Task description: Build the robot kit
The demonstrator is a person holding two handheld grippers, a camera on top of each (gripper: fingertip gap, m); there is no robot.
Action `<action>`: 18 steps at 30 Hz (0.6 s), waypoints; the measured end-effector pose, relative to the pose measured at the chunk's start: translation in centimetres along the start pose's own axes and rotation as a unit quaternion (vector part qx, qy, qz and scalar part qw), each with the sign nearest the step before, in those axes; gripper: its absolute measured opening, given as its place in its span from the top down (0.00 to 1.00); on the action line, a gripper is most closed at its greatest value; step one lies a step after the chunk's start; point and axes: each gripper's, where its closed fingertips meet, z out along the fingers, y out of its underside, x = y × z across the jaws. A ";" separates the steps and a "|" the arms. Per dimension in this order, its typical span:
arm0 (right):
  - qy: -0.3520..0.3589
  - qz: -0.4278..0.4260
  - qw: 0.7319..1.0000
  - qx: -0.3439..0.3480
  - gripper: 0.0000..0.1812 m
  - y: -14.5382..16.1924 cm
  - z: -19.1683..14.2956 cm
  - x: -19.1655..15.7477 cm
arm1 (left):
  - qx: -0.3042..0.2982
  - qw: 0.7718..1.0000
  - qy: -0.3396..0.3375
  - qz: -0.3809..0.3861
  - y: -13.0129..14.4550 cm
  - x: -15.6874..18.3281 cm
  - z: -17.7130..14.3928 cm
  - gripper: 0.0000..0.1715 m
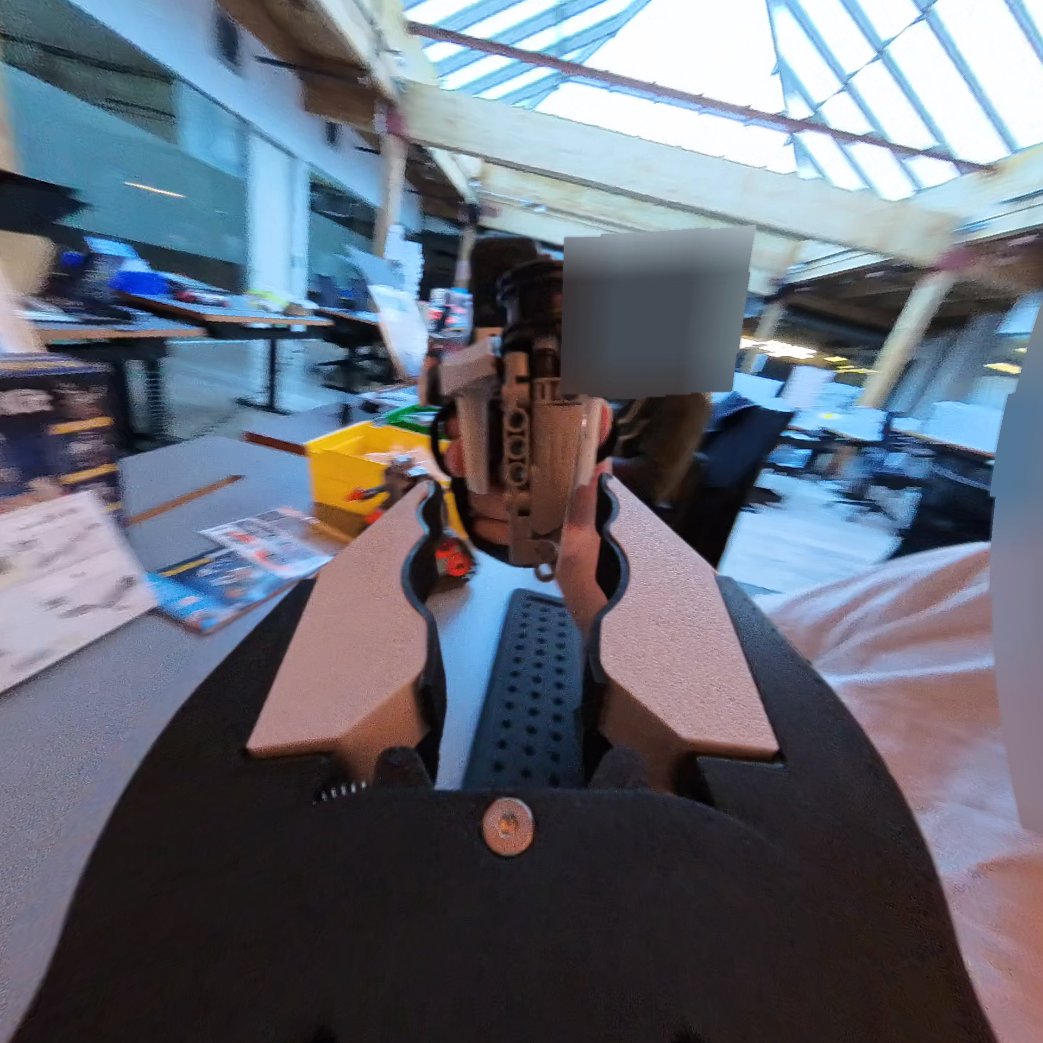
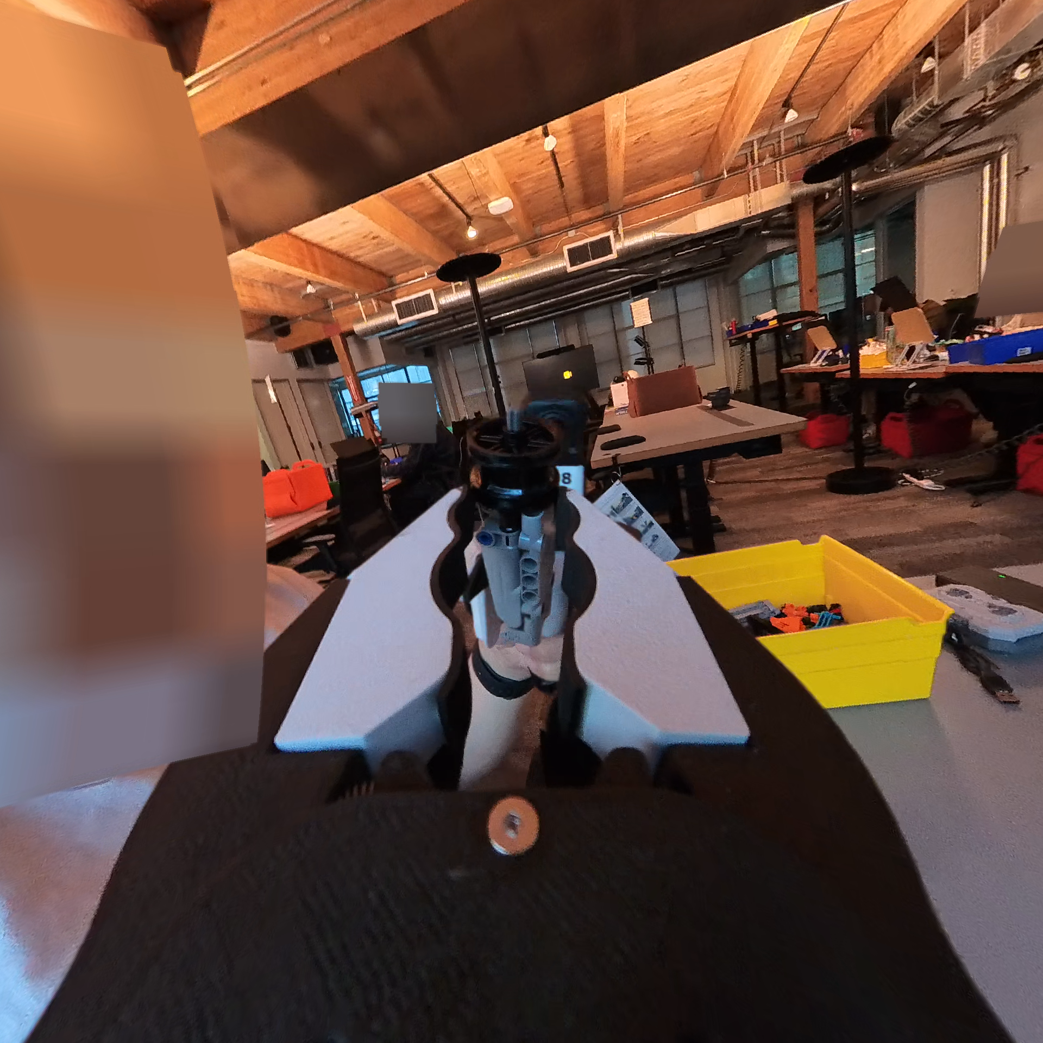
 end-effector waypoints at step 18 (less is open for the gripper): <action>0.077 -0.223 0.972 -0.011 0.74 -1.1 -0.3 -2.4 | 0.067 0.987 0.122 -0.083 -1.0 3.6 -0.3 0.89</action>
